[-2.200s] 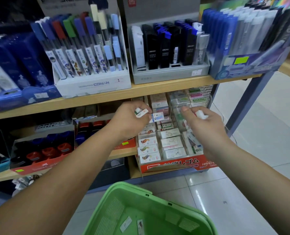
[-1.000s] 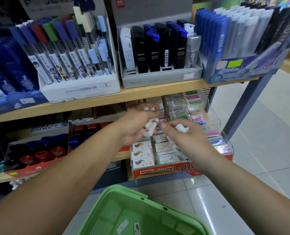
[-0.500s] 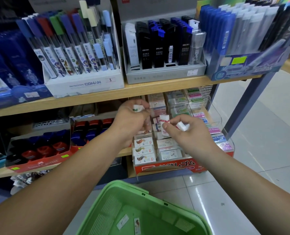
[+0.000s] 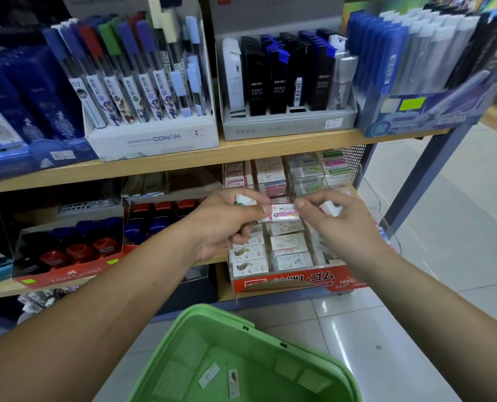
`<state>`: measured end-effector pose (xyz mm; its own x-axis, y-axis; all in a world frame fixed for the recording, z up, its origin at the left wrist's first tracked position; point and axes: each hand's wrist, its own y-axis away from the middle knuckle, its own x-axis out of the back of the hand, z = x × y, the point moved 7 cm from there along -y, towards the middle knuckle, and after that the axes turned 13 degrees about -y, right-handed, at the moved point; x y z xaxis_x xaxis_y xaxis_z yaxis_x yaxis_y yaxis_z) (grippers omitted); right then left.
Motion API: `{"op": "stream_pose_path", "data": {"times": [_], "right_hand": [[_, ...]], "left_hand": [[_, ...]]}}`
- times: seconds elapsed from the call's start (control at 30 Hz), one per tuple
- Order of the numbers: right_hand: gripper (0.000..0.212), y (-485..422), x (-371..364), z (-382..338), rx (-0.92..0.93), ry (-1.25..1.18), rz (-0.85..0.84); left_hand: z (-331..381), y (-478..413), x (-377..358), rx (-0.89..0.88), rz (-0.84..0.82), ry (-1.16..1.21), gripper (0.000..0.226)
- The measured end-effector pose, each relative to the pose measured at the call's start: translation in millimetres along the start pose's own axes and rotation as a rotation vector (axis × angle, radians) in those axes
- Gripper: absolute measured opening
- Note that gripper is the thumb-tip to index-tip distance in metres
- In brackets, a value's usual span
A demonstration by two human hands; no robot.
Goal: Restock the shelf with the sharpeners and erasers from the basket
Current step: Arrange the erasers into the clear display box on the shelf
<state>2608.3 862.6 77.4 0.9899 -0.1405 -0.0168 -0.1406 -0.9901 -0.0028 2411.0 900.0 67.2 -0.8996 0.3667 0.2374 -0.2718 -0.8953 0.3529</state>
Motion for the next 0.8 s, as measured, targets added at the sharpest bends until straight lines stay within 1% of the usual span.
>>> {"op": "stream_pose_path", "data": {"times": [0.03, 0.1, 0.17, 0.3, 0.4, 0.5, 0.6, 0.7, 0.8], "right_hand": [[0.015, 0.9, -2.8, 3.9, -0.054, -0.025, -0.020], [0.018, 1.9, -6.3, 8.8, -0.111, -0.047, -0.042], [0.019, 2.2, -7.3, 8.7, -0.122, -0.046, -0.045], [0.019, 2.0, -6.6, 9.8, -0.134, -0.085, -0.029], [0.018, -0.9, -1.6, 9.0, -0.106, -0.165, 0.032], [0.017, -7.0, 14.4, 10.4, -0.096, -0.231, 0.161], [0.018, -9.6, 22.0, 16.8, -0.135, -0.260, 0.200], [0.015, -7.7, 24.1, 19.2, -0.135, -0.243, 0.185], [0.013, -7.5, 24.5, 20.5, -0.125, -0.231, 0.165]], "left_hand": [[-0.3, 0.2, 0.7, -0.007, -0.002, -0.003, 0.019], [0.4, 0.6, 2.0, -0.021, -0.003, -0.009, 0.019], [2.5, 1.6, 4.0, -0.039, 0.014, -0.051, 0.018], [11.5, 6.1, 5.1, -0.105, 0.090, -0.215, 0.015], [18.5, 0.1, 13.2, -0.121, 0.169, -0.231, 0.015], [30.6, -16.4, 23.2, -0.199, 0.320, -0.474, 0.013], [26.9, -34.5, 8.8, -0.223, 0.290, -0.623, 0.012], [22.7, -48.3, -0.1, -0.214, 0.259, -0.730, 0.010], [25.7, -57.2, -7.7, -0.193, 0.176, -0.926, 0.008]]}}
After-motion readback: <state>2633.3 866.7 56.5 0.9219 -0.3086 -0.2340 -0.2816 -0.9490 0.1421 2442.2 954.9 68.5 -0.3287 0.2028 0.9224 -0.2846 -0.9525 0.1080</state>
